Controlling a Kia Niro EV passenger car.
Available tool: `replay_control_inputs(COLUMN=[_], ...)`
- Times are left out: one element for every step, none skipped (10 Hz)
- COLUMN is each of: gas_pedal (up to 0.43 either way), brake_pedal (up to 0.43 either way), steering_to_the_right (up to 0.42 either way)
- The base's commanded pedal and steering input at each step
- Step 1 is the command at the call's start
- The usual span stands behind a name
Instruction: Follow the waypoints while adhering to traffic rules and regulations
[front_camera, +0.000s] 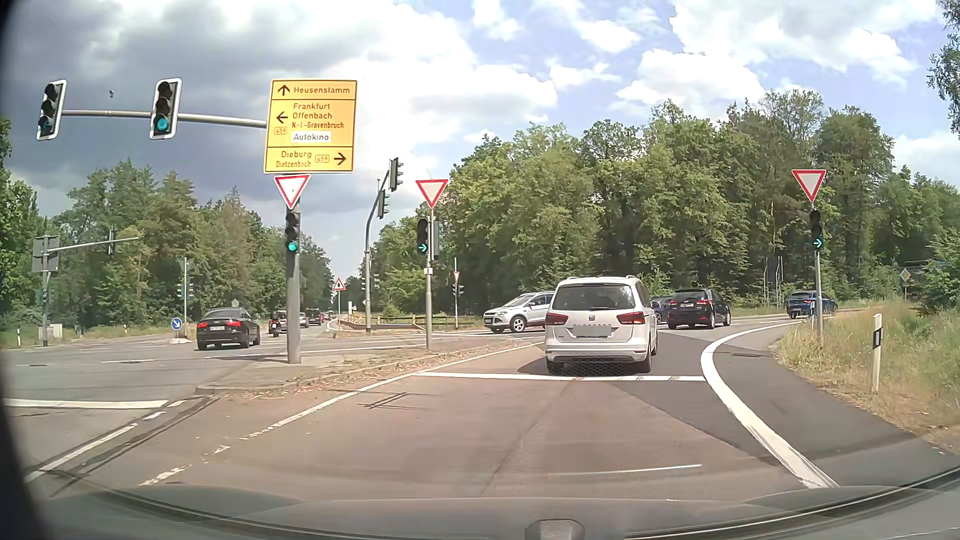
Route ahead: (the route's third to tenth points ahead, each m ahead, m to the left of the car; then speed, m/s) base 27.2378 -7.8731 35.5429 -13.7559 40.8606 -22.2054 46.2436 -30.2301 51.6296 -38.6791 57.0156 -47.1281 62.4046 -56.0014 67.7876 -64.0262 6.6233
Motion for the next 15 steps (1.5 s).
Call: replay_control_inputs(gas_pedal=[0.047,0.059,0.079,0.087,0.087,0.087,0.087,0.087,0.087,0.087,0.087,0.098,0.098,0.110,0.110], brake_pedal=[0.037,0.037,0.037,0.037,0.037,0.037,0.037,0.037,0.037,0.037,0.037,0.037,0.037,0.037,0.037], steering_to_the_right=[0.080,0.084,0.087,0.089,0.090,0.091,0.092,0.094,0.097,0.098,0.098,0.099,0.101,0.105,0.108])
